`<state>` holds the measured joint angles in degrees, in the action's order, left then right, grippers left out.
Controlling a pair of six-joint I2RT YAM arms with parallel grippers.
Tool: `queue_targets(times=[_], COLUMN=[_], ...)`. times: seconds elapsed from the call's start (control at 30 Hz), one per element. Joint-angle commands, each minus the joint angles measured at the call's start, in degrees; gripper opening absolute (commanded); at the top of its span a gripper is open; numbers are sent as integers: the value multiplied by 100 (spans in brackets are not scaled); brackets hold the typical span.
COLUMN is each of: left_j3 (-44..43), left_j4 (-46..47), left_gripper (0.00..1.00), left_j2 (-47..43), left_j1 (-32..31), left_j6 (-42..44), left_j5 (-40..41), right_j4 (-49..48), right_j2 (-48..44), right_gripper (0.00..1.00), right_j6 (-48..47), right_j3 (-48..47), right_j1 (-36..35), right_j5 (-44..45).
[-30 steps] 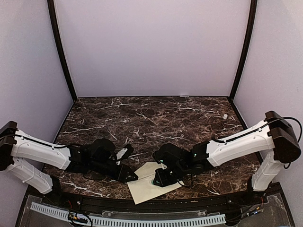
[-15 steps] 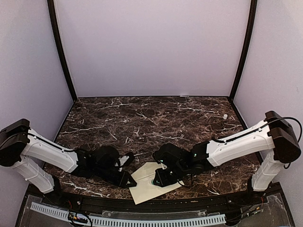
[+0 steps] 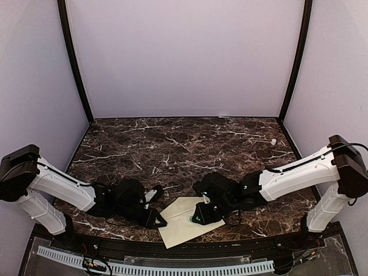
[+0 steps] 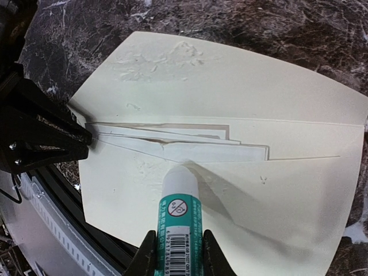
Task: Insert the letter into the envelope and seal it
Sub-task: Paint the envelope at the center of the board.
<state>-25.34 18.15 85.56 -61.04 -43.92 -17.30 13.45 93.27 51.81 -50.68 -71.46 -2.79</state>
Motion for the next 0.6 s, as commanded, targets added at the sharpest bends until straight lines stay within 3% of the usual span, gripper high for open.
queue_targets(times=[0.0, 0.57], left_j3=[249, 181], left_j4=[-573, -516], left_gripper=[12, 10], left_j2=[202, 260], left_j1=[-40, -40], left_j6=[70, 62], left_j5=[278, 172], right_j4=[352, 68], right_j2=[-231, -96], right_gripper=[0, 0], right_j6=[75, -342], right_j3=[333, 166], right_j1=[214, 158], right_j5=[173, -300])
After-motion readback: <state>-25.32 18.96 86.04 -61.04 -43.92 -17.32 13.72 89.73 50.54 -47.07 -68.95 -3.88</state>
